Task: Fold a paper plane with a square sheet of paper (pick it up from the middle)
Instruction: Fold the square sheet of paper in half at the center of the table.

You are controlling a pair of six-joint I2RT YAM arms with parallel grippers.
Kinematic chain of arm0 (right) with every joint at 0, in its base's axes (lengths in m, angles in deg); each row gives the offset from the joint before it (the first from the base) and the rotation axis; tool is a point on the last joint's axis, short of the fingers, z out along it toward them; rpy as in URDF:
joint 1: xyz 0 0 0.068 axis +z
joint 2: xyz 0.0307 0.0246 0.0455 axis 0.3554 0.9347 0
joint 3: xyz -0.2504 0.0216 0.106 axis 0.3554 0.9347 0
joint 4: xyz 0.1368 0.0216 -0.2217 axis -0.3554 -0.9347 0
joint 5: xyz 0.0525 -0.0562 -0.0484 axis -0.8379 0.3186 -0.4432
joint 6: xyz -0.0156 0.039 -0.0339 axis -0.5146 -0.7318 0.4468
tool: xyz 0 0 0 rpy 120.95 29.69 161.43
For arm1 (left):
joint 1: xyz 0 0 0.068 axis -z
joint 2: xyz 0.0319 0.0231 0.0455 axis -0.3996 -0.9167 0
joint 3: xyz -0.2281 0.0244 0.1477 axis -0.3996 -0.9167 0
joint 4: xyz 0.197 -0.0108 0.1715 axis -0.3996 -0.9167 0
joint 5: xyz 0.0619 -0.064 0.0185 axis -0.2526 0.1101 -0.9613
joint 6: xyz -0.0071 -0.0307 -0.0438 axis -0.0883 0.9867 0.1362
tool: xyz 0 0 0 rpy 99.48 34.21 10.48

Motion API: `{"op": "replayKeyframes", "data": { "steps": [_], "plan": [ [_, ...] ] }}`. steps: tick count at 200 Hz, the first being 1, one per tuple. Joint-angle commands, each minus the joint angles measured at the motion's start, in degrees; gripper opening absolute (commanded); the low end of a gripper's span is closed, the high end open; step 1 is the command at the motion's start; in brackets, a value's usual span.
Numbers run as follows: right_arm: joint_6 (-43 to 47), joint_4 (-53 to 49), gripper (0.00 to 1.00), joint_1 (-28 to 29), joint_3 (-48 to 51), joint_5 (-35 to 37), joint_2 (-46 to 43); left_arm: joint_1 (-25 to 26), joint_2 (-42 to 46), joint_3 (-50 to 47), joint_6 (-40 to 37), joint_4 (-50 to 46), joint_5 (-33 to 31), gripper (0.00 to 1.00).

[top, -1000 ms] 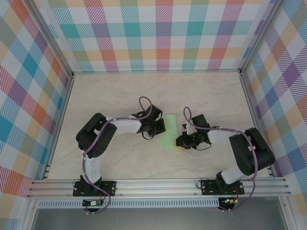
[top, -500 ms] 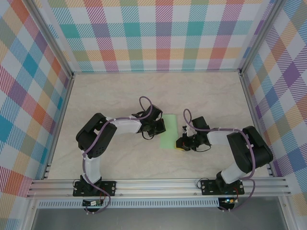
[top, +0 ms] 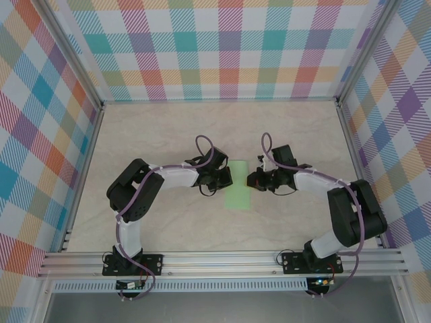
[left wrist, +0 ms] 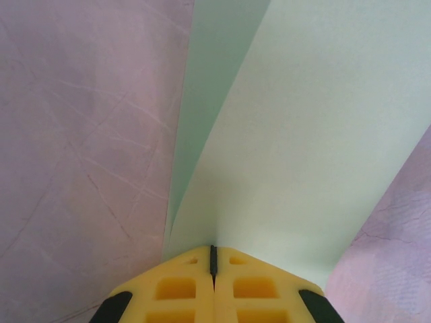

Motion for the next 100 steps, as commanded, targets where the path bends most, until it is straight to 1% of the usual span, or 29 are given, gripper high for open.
{"op": "replayKeyframes", "data": {
  "steps": [1, 22, 47, 100],
  "plan": [
    [2.07, -0.19, 0.06, -1.21, -2.76, -2.90, 4.63, 0.88, -1.21, -1.98, -1.23, -6.52, -0.71, 0.00],
    [2.88, 0.14, 0.05, -1.31, -5.17, -4.01, 8.16, 0.91, -1.27, -2.07, -1.21, -6.43, -0.69, 0.00],
    [4.22, -0.75, 0.05, -1.84, -7.05, -2.61, 11.11, 0.91, -1.39, -2.02, -1.14, -6.42, -0.60, 0.00],
    [7.86, -2.02, 0.06, -2.27, -6.27, 1.02, 15.91, 0.92, -1.48, -2.19, -1.32, -6.60, -0.74, 0.00]
  ]
}}
